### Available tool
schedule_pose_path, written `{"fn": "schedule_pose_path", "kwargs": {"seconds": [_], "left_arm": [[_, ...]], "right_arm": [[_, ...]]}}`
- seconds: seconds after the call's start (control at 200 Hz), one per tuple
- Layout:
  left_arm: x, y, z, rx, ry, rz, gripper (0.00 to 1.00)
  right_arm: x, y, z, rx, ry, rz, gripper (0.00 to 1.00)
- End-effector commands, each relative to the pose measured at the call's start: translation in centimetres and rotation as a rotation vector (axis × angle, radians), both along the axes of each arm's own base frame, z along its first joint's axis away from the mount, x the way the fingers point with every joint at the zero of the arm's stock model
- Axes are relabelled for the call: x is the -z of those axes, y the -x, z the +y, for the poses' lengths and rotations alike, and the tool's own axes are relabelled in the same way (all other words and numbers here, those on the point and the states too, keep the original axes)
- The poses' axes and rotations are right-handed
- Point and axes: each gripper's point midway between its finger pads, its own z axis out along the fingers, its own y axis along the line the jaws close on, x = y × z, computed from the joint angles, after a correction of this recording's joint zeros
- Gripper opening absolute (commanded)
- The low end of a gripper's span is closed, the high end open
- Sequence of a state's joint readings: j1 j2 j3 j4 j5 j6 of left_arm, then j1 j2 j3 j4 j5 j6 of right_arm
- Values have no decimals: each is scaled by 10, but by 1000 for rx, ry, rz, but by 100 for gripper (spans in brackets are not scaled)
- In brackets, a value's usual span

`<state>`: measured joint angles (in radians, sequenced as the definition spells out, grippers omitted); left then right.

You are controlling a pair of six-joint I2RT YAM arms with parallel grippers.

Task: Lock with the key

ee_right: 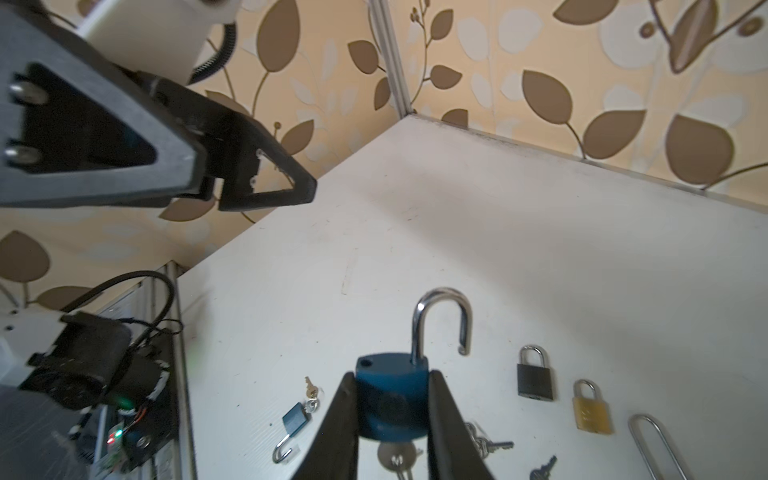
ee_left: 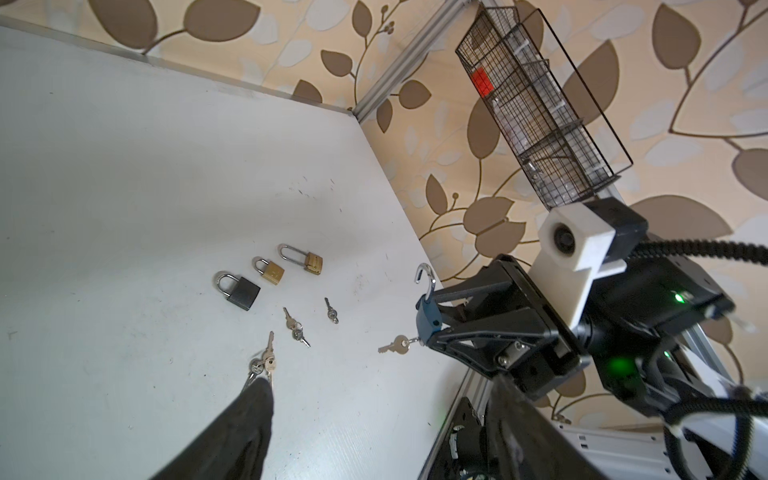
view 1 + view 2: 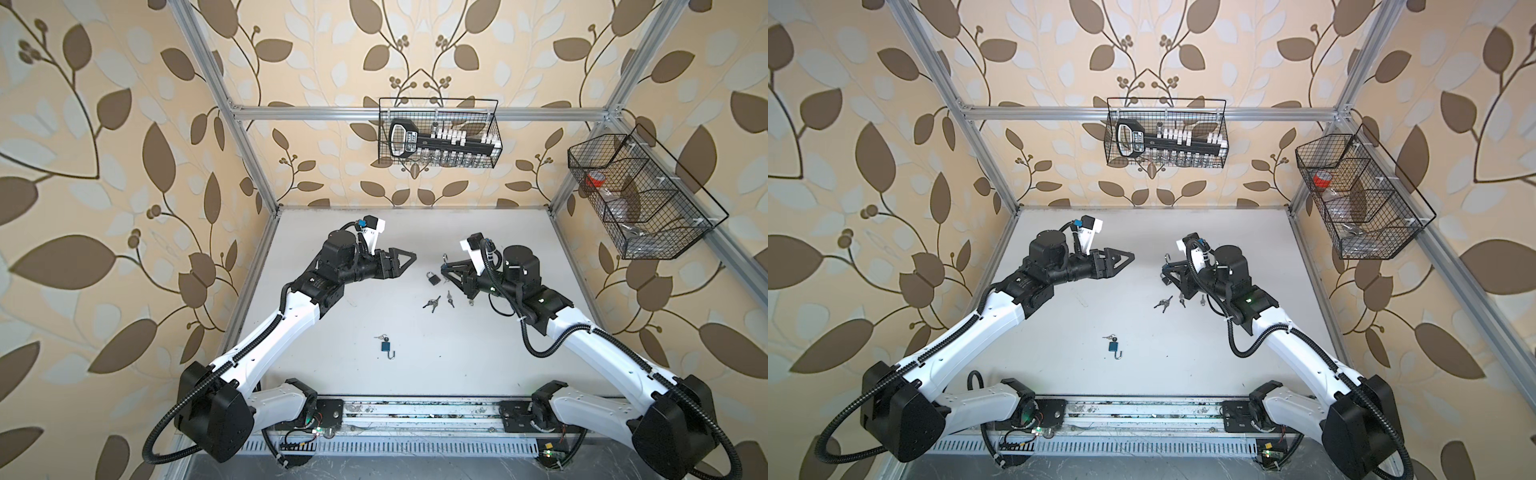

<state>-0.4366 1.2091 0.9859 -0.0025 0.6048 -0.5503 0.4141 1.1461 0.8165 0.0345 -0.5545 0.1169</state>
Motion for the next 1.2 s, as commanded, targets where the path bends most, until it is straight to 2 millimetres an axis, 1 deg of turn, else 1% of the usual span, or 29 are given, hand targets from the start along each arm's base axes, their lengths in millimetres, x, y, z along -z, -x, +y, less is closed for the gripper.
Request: {"fn": "schedule_pose_path", "kwargs": {"seconds": [0.0, 0.12, 0.24, 0.39, 0.495, 0.6, 0.78, 0.97, 1.12, 1.195], "left_arm": [[-54, 12, -13, 152, 91, -167, 75], [-65, 23, -22, 255, 134, -198, 67], [-67, 31, -28, 323, 165, -194, 60], [-68, 40, -35, 390, 184, -189, 60], [-68, 48, -42, 435, 188, -184, 63], [-68, 57, -50, 488, 194, -180, 61], [-67, 65, -55, 522, 195, -181, 52], [-68, 66, -54, 518, 192, -181, 44], [-69, 65, -51, 493, 178, -193, 38], [-69, 65, -50, 478, 172, -197, 35]], "right_arm": [[-33, 31, 27, -294, -87, -58, 0], [-41, 40, 37, -403, -120, -48, 0], [-51, 52, 45, -498, -153, -44, 0], [-54, 62, 55, -566, -166, -28, 0], [-57, 67, 58, -595, -179, -22, 0], [-60, 70, 59, -613, -198, -15, 0], [-62, 64, 58, -576, -200, -18, 0], [-60, 52, 49, -498, -204, -10, 0], [-60, 47, 40, -455, -207, -12, 0], [-59, 48, 39, -453, -207, -7, 0]]}}
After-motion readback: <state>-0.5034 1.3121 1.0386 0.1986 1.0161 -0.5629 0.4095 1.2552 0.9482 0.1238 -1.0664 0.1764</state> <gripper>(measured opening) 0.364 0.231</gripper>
